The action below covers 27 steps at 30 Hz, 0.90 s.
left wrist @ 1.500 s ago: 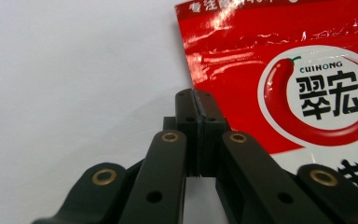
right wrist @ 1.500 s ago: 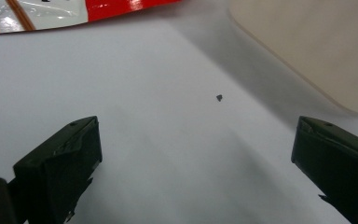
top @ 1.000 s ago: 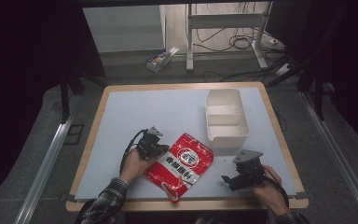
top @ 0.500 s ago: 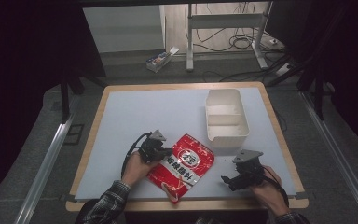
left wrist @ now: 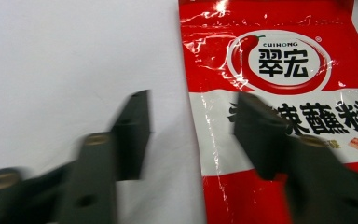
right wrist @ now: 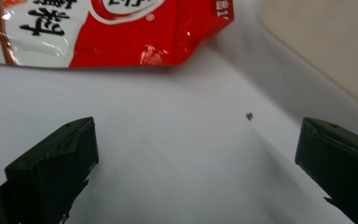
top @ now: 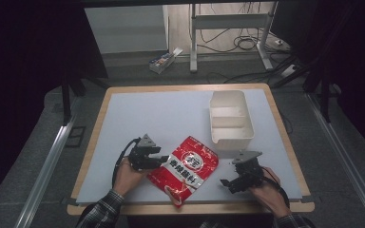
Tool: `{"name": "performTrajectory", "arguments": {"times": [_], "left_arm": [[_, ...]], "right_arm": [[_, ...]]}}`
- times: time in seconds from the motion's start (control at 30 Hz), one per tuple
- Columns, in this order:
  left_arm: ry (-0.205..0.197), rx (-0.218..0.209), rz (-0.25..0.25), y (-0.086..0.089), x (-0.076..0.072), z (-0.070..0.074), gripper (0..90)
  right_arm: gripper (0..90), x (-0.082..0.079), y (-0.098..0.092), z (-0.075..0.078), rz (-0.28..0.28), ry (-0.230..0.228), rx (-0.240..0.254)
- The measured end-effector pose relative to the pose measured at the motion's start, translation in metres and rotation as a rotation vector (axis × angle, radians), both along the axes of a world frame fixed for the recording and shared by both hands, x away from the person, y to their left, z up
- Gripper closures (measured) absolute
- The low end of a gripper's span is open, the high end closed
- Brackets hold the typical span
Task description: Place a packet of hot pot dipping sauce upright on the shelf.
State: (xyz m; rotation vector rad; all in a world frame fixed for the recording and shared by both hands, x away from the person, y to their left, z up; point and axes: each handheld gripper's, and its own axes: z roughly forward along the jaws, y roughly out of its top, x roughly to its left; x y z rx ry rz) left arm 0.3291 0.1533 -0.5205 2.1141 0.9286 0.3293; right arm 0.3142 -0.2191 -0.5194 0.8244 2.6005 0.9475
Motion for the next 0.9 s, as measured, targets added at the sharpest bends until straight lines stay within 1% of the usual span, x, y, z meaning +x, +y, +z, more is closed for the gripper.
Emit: {"name": "performTrajectory", "arguments": {"times": [0.07, 0.1, 0.13, 0.17, 0.2, 0.23, 0.33, 0.37, 0.4, 0.43, 0.53, 0.57, 0.6, 0.63, 0.67, 0.7, 0.73, 0.77, 0.8, 0.87, 0.9], "left_arm": [[-0.014, -0.004, 0.001, 0.003, -0.006, 0.001, 27.7], [-0.015, -0.01, 0.002, 0.004, -0.009, 0.001, 19.8], [-0.015, -0.013, 0.003, 0.006, -0.011, 0.001, 19.8], [-0.015, -0.017, 0.006, 0.008, -0.015, 0.001, 15.6], [-0.014, -0.021, 0.006, 0.01, -0.018, 0.001, 12.8], [-0.014, -0.023, 0.01, 0.012, -0.021, 0.001, 12.8], [-0.018, -0.032, 0.018, 0.018, -0.029, 0.001, 6.4], [-0.025, -0.03, 0.024, 0.019, -0.032, 0.001, 6.4], [-0.031, -0.024, 0.023, 0.02, -0.035, 0.001, 5.6], [-0.04, -0.027, 0.024, 0.021, -0.037, 0.001, 4.3], [-0.062, -0.024, 0.024, 0.024, -0.044, 0.0, 3.0], [-0.066, -0.022, 0.022, 0.025, -0.046, -0.001, 2.3], [-0.077, -0.008, 0.02, 0.026, -0.048, -0.002, 1.6], [-0.077, -0.008, 0.02, 0.026, -0.048, -0.002, 1.3], [-0.086, 0.022, 0.016, 0.027, -0.05, -0.003, 1.0], [-0.086, 0.022, 0.016, 0.027, -0.05, -0.003, 0.9], [-0.082, 0.038, 0.014, 0.028, -0.052, -0.005, 0.7], [-0.082, 0.038, 0.014, 0.028, -0.052, -0.005, 0.6], [-0.071, 0.038, 0.011, 0.029, -0.052, -0.006, 0.6], [-0.066, 0.033, 0.011, 0.03, -0.053, -0.007, 0.0], [-0.064, 0.035, 0.013, 0.03, -0.054, -0.007, 0.0]], "right_arm": [[0.0, 0.002, 0.004, 0.0, 0.012, 0.006, 0.015], [0.0, 0.004, 0.009, -0.002, 0.027, 0.021, 0.03], [0.0, 0.004, 0.009, -0.002, 0.027, 0.021, 0.03], [0.0, 0.006, 0.015, -0.004, 0.039, 0.03, 0.026], [0.0, 0.006, 0.018, -0.004, 0.043, 0.03, 0.023], [0.0, 0.006, 0.018, -0.004, 0.043, 0.03, 0.023], [0.0, 0.01, 0.028, -0.007, 0.053, 0.04, 0.02], [0.0, 0.01, 0.028, -0.007, 0.053, 0.04, 0.02], [0.1, 0.01, 0.03, -0.007, 0.056, 0.048, 0.024], [0.1, 0.012, 0.034, -0.01, 0.064, 0.058, 0.025], [0.1, 0.012, 0.038, -0.011, 0.071, 0.05, 0.019], [0.2, 0.013, 0.042, -0.011, 0.077, 0.059, 0.032], [0.3, 0.013, 0.043, -0.011, 0.08, 0.06, 0.037], [0.3, 0.013, 0.045, -0.01, 0.08, 0.062, 0.04], [0.3, 0.014, 0.047, -0.01, 0.085, 0.062, 0.045], [0.3, 0.014, 0.049, -0.01, 0.088, 0.064, 0.05], [0.3, 0.014, 0.051, -0.01, 0.094, 0.064, 0.055], [0.3, 0.014, 0.053, -0.009, 0.094, 0.065, 0.058], [0.3, 0.014, 0.053, -0.009, 0.094, 0.065, 0.058], [0.4, 0.014, 0.058, -0.008, 0.105, 0.06, 0.069], [0.3, 0.014, 0.06, -0.007, 0.105, 0.066, 0.072]]}}
